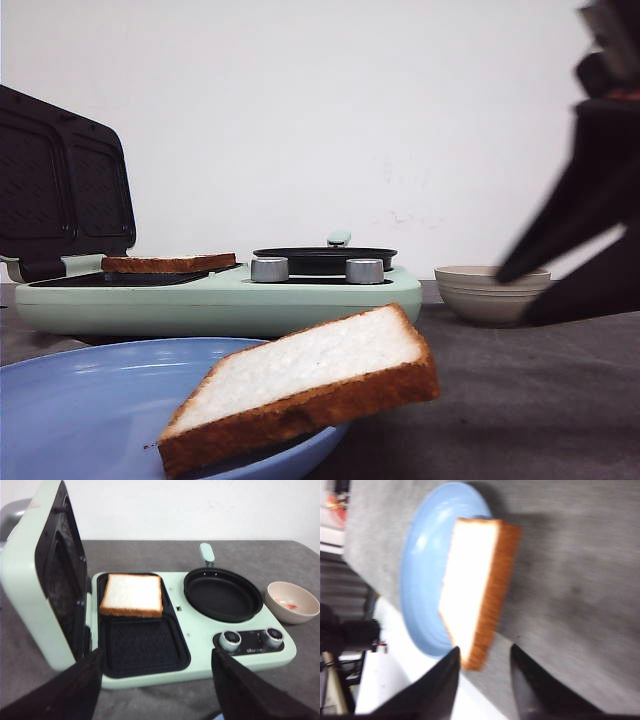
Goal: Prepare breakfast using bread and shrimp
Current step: 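Reach the right gripper to the remaining bread slice on the plate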
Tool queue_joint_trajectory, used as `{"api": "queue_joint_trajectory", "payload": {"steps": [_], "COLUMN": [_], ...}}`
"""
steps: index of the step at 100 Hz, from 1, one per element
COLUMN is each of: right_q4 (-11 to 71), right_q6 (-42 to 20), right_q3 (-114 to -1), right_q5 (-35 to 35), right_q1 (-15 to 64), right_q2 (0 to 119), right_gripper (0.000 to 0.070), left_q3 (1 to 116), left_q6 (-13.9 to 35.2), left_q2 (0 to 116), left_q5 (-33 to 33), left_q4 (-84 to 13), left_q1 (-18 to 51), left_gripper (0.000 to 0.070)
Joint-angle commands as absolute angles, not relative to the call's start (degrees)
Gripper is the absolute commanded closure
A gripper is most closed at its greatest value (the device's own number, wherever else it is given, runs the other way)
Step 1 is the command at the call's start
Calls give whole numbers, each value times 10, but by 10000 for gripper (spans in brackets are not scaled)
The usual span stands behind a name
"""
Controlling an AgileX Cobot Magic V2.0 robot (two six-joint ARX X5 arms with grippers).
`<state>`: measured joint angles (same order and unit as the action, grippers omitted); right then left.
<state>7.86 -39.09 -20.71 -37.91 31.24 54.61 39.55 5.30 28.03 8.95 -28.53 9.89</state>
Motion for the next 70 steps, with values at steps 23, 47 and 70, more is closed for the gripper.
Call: {"api": "queue_joint_trajectory", "payload": {"steps": [23,47,70], "right_q4": [-14,-69,-116], "right_q6": [-451,-469,-491], "right_q3": [-210,-210,-210], "right_q5": [-371,-370,-358], "right_q1": [377,400,415], "right_q2": [642,702,730], "right_gripper": [410,410,678], "left_q3": [399,399,399], "left_q6": [48,46,46], "left_q2": [276,276,276], "left_q5": [88,88,88], "left_q4": [-305,-307,-306], "left_q1": [99,99,99], "left_gripper": [350,350,350]}}
